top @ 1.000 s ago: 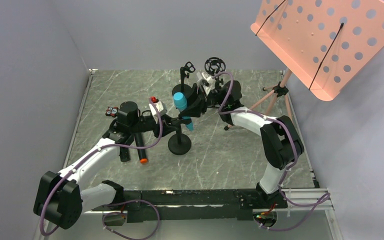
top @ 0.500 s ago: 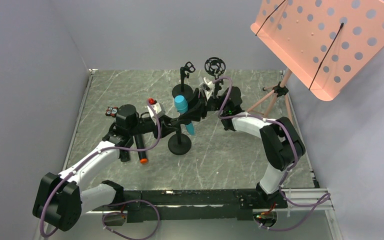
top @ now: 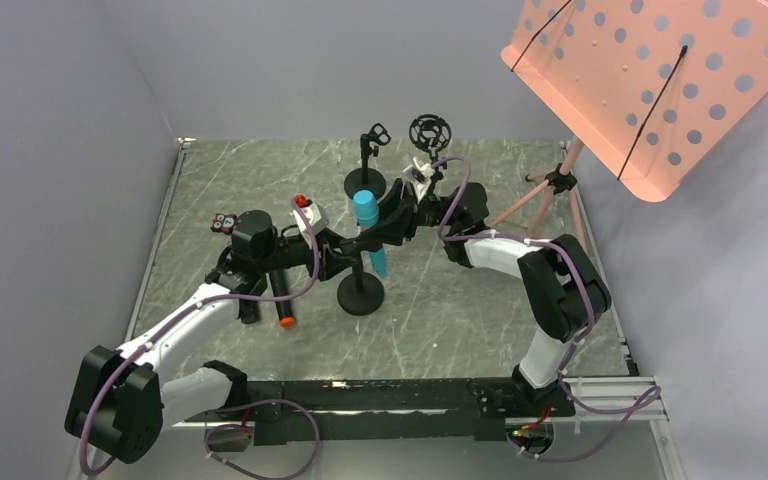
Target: Attach the microphones to the stand
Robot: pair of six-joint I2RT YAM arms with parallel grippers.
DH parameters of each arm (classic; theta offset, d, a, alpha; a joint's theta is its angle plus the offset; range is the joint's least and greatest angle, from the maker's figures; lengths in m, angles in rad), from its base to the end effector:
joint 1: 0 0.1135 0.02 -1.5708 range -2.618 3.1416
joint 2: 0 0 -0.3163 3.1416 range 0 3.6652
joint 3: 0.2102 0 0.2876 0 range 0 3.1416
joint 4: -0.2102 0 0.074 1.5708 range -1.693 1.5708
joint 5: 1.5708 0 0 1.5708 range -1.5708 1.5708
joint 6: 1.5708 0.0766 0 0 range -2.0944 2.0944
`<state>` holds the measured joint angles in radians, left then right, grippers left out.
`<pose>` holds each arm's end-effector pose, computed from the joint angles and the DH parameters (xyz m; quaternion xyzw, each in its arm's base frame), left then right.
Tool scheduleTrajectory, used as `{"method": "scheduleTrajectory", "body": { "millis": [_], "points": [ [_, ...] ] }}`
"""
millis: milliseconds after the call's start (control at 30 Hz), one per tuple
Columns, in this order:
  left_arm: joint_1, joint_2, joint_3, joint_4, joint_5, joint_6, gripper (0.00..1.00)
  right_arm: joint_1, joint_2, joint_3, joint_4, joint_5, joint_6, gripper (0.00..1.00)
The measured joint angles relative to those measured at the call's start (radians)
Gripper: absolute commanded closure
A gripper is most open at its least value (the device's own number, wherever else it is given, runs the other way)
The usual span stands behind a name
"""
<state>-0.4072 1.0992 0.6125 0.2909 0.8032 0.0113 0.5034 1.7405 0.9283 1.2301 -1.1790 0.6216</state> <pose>0.2332 -0.1606 0.2920 0.3904 0.6443 -0.4111 0.5133 0.3205 0.2573 0.3043 -0.4385 0.4798 0.6280 0.4279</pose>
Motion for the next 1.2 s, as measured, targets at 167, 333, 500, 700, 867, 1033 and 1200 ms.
{"method": "scheduleTrajectory", "body": {
  "millis": [167,333,500,700,867,1033,1200],
  "points": [
    [0.005,-0.003,-0.002,-0.008,-0.055,-0.045,0.08,0.008,-0.002,0.000,0.012,-0.005,-0.007,0.55],
    [0.005,-0.032,-0.003,-0.033,-0.087,-0.051,0.01,0.010,-0.024,-0.004,-0.049,-0.009,-0.051,0.29],
    [0.005,-0.087,-0.003,-0.089,-0.102,-0.007,0.01,0.013,-0.088,-0.012,-0.238,-0.008,-0.183,0.12],
    [0.009,-0.191,-0.037,-0.118,-0.113,0.053,0.01,0.005,-0.153,0.039,-0.582,-0.006,-0.402,0.00],
    [0.011,-0.294,-0.153,-0.086,-0.140,0.037,0.01,-0.023,-0.204,0.127,-0.937,0.002,-0.644,0.00],
    [-0.010,-0.380,-0.320,0.022,-0.217,-0.047,0.01,-0.047,-0.241,0.192,-1.227,0.026,-0.841,0.00],
    [-0.068,-0.322,-0.406,0.179,-0.286,-0.081,0.01,-0.097,-0.262,0.199,-1.437,0.053,-0.958,0.00]
  ]
}}
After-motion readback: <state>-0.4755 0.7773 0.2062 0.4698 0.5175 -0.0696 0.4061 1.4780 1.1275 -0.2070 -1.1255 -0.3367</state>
